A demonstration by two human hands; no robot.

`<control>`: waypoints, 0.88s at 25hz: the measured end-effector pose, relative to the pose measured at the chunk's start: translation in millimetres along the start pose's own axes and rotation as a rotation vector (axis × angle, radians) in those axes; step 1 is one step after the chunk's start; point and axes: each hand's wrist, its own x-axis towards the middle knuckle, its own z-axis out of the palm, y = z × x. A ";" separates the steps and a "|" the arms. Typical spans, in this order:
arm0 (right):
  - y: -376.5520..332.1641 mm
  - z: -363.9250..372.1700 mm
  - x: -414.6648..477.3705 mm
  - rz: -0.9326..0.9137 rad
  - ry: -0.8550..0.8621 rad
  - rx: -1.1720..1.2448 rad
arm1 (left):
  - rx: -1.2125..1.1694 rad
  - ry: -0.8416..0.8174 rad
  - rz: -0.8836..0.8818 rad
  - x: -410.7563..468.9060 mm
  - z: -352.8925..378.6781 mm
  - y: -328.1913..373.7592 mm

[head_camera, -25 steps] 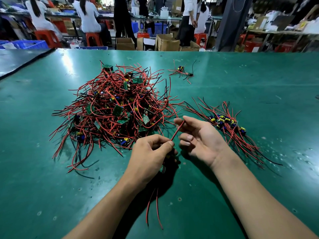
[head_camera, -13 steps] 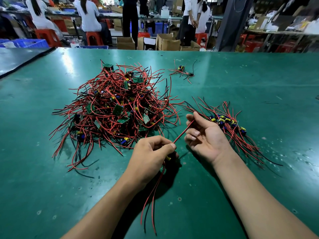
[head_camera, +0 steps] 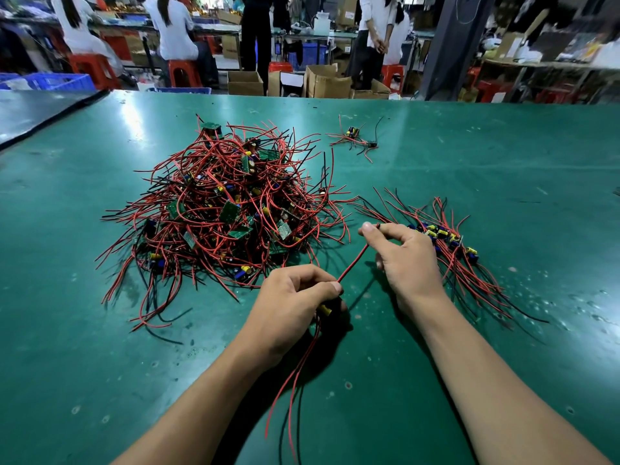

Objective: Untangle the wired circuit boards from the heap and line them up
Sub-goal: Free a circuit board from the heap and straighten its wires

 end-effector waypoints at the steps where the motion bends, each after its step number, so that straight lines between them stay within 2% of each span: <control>1: -0.6 2.1 -0.7 0.054 -0.007 0.060 | -0.009 -0.003 -0.010 -0.2 -0.3 0.3; 5: -5.9 4.2 -1.3 0.262 -0.010 0.390 | -0.032 -0.018 -0.039 0.6 -0.3 2.9; 11: -6.8 8.0 -3.6 0.317 -0.064 0.528 | -0.021 -0.024 -0.030 0.2 -4.3 1.4; 13: -7.1 5.6 -5.8 0.360 -0.203 0.517 | -0.033 0.009 -0.016 0.5 -2.7 -0.9; 16: -9.8 4.4 -16.8 0.407 -0.573 0.401 | -0.056 0.059 0.015 2.2 0.4 -3.3; 18: -11.0 6.4 -24.7 0.411 -0.734 0.366 | -0.036 0.076 0.048 2.9 1.3 -3.9; 22: -10.7 10.3 -25.3 0.386 -0.635 0.281 | -0.085 0.066 0.021 4.1 -0.7 -4.0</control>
